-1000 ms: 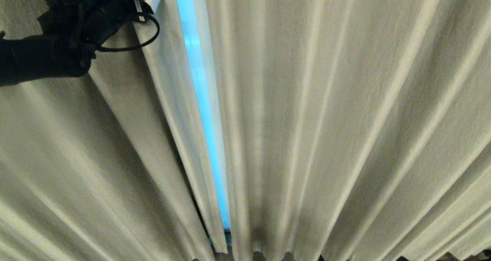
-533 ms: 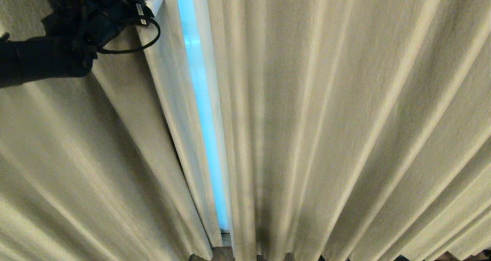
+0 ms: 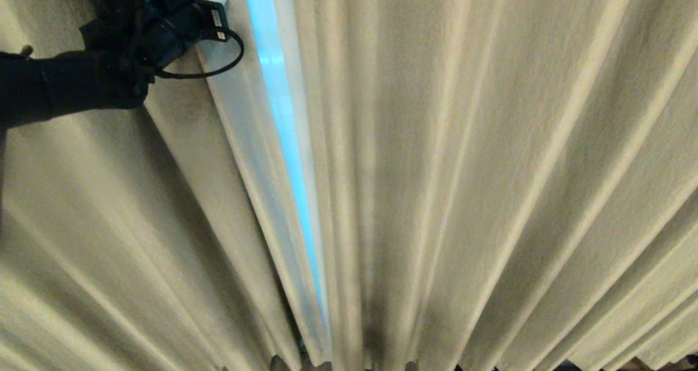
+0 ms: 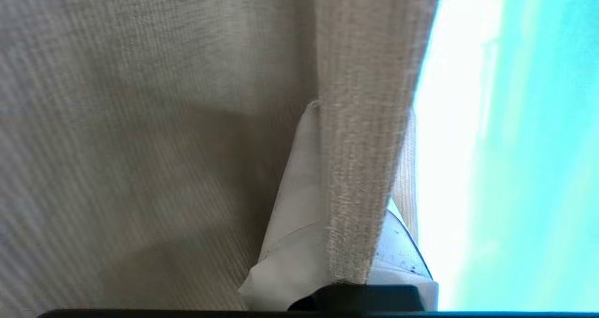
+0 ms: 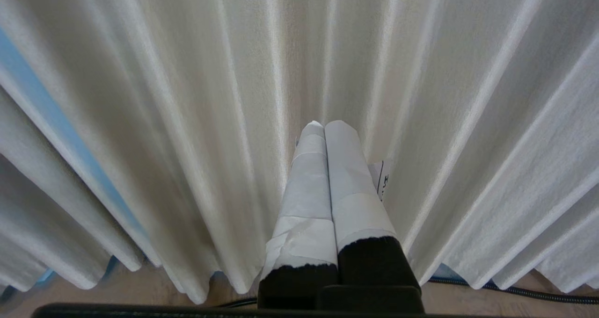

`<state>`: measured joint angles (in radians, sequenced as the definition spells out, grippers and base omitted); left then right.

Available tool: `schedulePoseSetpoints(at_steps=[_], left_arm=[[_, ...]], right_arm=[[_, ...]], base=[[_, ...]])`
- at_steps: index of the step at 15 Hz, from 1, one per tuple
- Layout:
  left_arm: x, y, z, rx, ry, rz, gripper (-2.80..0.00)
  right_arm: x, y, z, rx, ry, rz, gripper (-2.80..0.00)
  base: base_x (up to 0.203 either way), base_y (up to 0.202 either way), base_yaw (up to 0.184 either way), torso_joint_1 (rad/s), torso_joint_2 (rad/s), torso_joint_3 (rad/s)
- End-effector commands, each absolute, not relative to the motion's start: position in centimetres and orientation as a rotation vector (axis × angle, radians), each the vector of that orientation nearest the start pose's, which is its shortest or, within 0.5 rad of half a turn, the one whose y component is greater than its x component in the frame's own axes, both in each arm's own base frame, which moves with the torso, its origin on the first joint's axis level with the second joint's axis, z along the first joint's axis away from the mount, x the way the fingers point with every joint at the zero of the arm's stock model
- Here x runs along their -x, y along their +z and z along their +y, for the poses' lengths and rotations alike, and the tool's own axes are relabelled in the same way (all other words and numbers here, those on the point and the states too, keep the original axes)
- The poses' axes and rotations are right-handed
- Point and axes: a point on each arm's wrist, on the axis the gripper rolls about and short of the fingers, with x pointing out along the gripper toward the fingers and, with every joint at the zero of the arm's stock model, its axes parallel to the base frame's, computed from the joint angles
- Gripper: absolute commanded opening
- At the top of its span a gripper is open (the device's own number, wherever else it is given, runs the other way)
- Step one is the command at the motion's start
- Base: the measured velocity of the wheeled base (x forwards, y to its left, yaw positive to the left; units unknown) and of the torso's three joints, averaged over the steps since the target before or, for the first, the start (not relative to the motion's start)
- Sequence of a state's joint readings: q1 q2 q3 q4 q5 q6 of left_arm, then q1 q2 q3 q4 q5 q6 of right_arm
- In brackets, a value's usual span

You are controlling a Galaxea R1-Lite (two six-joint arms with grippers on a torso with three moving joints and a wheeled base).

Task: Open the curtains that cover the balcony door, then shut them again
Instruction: Pull the outer curtains open on both sides

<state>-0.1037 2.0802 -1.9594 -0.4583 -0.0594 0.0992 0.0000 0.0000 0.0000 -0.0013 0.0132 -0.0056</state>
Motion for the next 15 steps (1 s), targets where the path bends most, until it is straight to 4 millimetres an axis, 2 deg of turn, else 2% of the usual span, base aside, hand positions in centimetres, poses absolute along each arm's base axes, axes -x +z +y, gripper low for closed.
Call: schedulePoseSetpoints(at_steps=[1,4,8,12,15], left_arm=[[-42.4,34.9,-4.9,-0.090,-0.151,-0.346,-2.80],[-42.3,35.0,-5.6,-0.089,-0.168,-0.364,-2.80],[-41.7,36.5,-4.9,-0.092,-0.167,-0.493,-2.80],[-41.0,37.9,-2.1,-0.108,-0.105,-0.607,-2.80],[-40.2,38.8,1.3,-0.097,-0.035,-0.658,-2.80]], right_arm=[[2.3,7.6,0.0,0.006,0.014,-0.002,-2.80],[2.3,7.6,0.0,0.006,0.014,-0.002,-2.80],[2.3,7.6,0.0,0.006,0.014,-0.002,-2.80],[2.3,7.6,0.0,0.006,0.014,-0.002,-2.80],[2.3,7.6,0.0,0.006,0.014,-0.002,-2.80]], base=[[0.000,0.000,0.000,0.000,0.00,0.000],[0.000,0.000,0.000,0.000,0.00,0.000],[0.000,0.000,0.000,0.000,0.00,0.000],[0.000,0.000,0.000,0.000,0.00,0.000],[0.000,0.000,0.000,0.000,0.00,0.000]])
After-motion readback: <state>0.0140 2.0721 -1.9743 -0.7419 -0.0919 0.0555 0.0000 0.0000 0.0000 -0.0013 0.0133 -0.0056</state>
